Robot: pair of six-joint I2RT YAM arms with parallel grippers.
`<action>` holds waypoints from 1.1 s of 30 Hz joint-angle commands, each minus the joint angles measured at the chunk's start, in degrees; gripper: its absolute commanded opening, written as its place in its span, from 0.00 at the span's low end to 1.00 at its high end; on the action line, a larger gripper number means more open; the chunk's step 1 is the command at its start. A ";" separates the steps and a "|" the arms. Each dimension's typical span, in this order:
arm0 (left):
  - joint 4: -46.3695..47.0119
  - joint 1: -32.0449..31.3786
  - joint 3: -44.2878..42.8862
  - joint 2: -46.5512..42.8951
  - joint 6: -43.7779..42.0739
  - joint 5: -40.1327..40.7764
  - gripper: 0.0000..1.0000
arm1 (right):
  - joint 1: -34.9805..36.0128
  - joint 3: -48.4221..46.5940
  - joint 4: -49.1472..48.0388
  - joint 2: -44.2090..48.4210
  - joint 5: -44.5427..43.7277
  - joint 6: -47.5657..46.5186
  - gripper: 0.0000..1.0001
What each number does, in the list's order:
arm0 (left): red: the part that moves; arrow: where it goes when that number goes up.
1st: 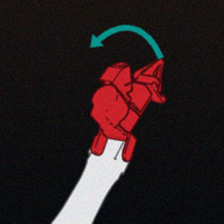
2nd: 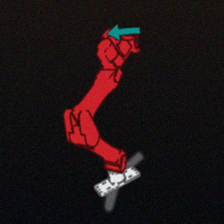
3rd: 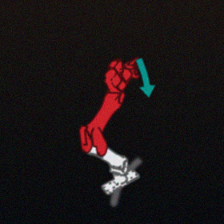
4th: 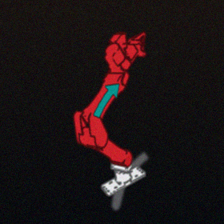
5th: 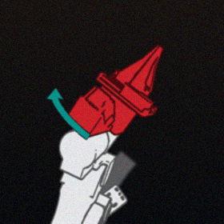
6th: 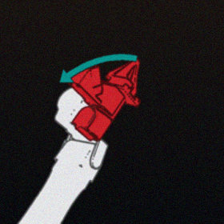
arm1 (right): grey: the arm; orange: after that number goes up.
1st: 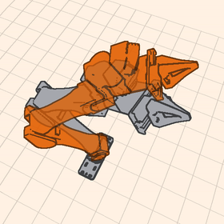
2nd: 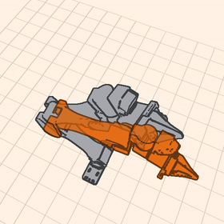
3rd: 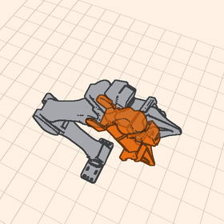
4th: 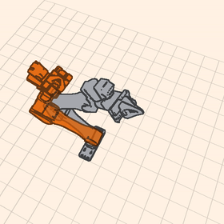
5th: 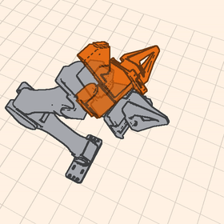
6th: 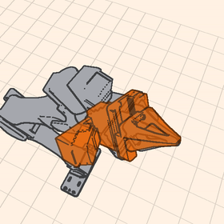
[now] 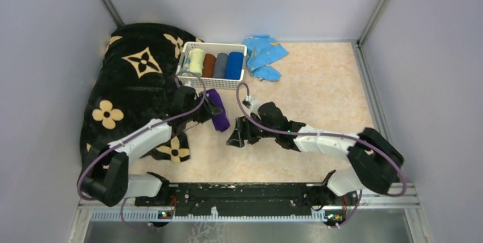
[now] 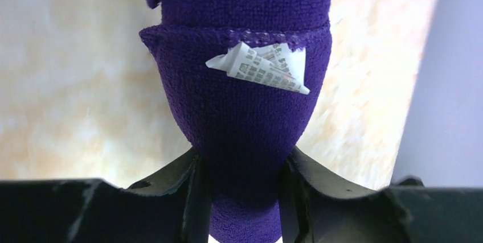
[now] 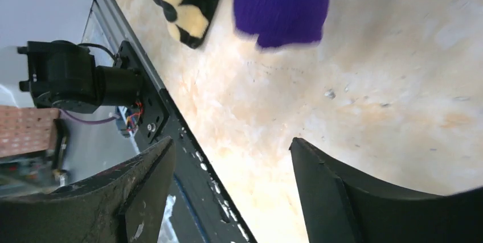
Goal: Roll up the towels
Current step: Pick up the towel at the center of the board, then place the towel in the bin.
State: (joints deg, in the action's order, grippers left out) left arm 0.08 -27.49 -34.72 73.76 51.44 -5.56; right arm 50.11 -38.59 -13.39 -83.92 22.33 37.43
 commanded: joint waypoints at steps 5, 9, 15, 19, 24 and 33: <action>-4.24 8.63 -25.71 11.66 -20.53 -9.46 0.34 | -0.04 2.36 11.46 15.27 -13.98 -15.02 0.79; -7.22 11.28 -36.84 19.27 -26.97 -11.34 0.34 | -0.24 3.80 14.05 16.62 -17.63 -16.36 0.80; -11.97 16.18 -53.48 32.37 -34.34 -17.84 0.34 | -0.31 4.94 15.32 17.31 -19.94 -17.04 0.80; -15.07 18.40 -62.25 40.85 -37.79 -23.43 0.35 | -0.31 4.58 16.29 17.00 -21.76 -18.08 0.81; -21.78 19.14 -70.75 50.76 -41.23 -25.83 0.35 | -0.33 3.66 17.47 15.79 -22.94 -19.22 0.81; -24.25 18.97 -72.79 57.63 -44.26 -22.44 0.40 | -0.31 4.13 17.75 15.09 -23.37 -19.11 0.81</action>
State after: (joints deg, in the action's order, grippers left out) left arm -19.90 -8.16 -105.80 127.96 11.03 -28.84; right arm 50.09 -32.99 5.43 -68.77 0.08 19.11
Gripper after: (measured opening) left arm 0.449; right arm 0.806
